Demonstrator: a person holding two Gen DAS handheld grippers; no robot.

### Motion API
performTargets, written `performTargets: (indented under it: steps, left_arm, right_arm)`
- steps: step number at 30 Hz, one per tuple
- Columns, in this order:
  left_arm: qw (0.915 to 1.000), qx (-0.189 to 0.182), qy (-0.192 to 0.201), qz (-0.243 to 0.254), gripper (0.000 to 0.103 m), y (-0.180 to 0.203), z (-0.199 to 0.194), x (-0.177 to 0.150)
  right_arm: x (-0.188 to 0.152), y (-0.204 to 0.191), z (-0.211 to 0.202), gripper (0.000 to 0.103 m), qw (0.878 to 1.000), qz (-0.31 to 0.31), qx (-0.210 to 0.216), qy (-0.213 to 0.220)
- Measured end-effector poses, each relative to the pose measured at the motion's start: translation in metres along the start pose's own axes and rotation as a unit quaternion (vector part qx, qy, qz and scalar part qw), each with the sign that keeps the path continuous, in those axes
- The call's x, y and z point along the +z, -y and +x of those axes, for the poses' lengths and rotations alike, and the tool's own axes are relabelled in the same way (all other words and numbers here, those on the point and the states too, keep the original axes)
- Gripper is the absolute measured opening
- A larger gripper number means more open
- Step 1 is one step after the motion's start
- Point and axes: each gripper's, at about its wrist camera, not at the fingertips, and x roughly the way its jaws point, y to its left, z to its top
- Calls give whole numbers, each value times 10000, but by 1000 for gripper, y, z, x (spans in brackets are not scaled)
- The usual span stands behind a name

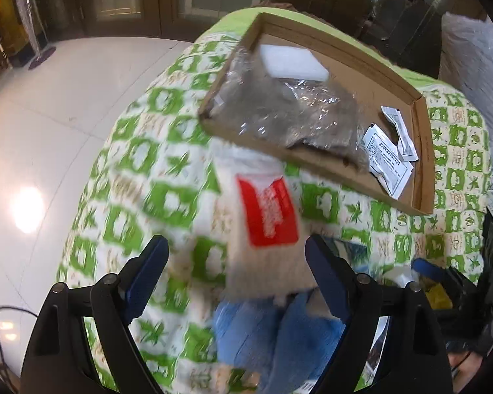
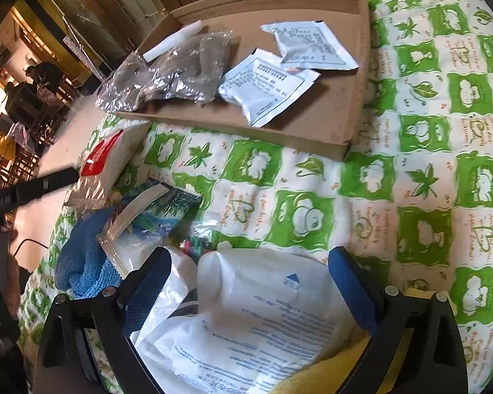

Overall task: Organize soft objects
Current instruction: 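Grasp the red-labelled white packet with left tool while right tool reaches the plastic bag, then grasp and lift the blue-green printed sachet with right tool while left tool holds the packet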

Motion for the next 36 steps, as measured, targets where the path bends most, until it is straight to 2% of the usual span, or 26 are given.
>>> performTargets:
  steps: [7, 10, 12, 13, 14, 16, 22, 26, 29, 32, 36]
  left_arm:
    - [9965, 615, -427, 360, 86, 23, 41, 20]
    - [9956, 647, -542, 396, 86, 26, 54, 19]
    - [9972, 513, -431, 332, 77, 25, 53, 15]
    - [9982, 312, -425, 295, 56, 23, 53, 12]
    - [9985, 116, -477, 253, 46, 22, 53, 9]
    - [9987, 128, -388, 303, 43, 21, 46, 3]
    - [9990, -129, -286, 330, 42, 2, 17, -36]
    - [9984, -547, -144, -77, 42, -32, -9, -72]
    - [9968, -725, 2, -345, 43, -54, -12, -98]
    - [9955, -828, -71, -453, 43, -57, -3, -96]
    - [9977, -656, -21, -152, 43, -44, -3, -97]
  right_arm:
    - [11, -20, 2, 98, 9999, 20, 65, -78]
    - [9, -30, 9, 98, 9998, -104, 91, -136]
    - [7, -35, 13, 98, 9996, -244, -15, -138]
    - [6, -35, 14, 98, 9995, -273, -29, -143]
    - [6, -35, 15, 98, 9995, -268, -21, -145]
    - [6, -35, 16, 98, 9996, -230, -11, -140]
    - [5, -34, 15, 98, 9997, -212, -41, -121]
    - [8, -31, 11, 98, 9998, -108, -39, -167]
    - [16, -32, 13, 97, 9996, 15, 16, -294]
    - [25, -38, 16, 89, 9989, 49, -33, -457]
    - [39, -49, 22, 83, 9977, 144, 1, -662]
